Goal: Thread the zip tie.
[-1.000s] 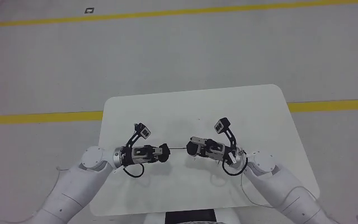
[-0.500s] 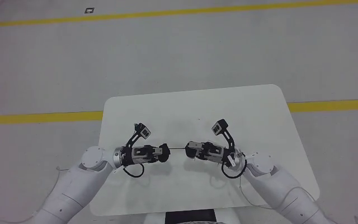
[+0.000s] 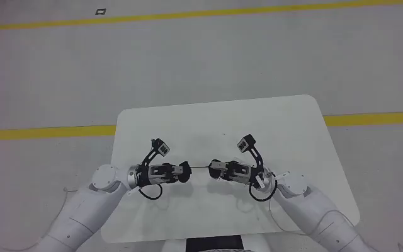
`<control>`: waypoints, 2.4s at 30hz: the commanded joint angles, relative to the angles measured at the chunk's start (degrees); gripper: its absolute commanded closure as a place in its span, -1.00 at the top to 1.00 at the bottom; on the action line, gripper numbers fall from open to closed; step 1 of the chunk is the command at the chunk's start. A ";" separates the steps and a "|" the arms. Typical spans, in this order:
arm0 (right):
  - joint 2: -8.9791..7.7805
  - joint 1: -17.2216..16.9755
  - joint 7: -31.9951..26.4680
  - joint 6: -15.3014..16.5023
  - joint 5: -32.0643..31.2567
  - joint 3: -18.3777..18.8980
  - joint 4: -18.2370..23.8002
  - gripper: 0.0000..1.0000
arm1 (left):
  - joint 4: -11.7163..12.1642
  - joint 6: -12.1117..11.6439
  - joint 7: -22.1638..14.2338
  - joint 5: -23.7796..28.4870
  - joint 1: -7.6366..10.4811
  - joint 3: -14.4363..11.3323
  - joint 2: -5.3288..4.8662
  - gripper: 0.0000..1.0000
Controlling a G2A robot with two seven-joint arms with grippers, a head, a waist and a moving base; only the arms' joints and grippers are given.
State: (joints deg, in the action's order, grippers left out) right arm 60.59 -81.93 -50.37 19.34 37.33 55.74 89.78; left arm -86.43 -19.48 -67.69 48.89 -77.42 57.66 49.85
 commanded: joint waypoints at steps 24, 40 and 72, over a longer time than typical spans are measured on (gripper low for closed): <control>0.94 -0.26 -0.30 0.14 -0.72 1.07 -0.18 -0.88 | 0.00 0.00 0.00 0.00 0.00 0.00 0.00 -1.00; 1.58 -1.00 -1.88 0.14 -1.16 2.33 0.04 -0.86 | 0.00 0.00 0.00 0.00 0.00 0.00 0.00 -1.00; 3.00 -2.68 -2.07 0.14 -4.08 4.93 0.28 -1.00 | 0.00 0.00 0.00 0.00 0.00 0.00 0.00 1.00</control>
State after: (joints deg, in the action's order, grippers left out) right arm 63.57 -84.53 -52.77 19.48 33.36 60.58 90.13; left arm -86.43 -19.48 -67.69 48.89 -77.42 57.66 49.84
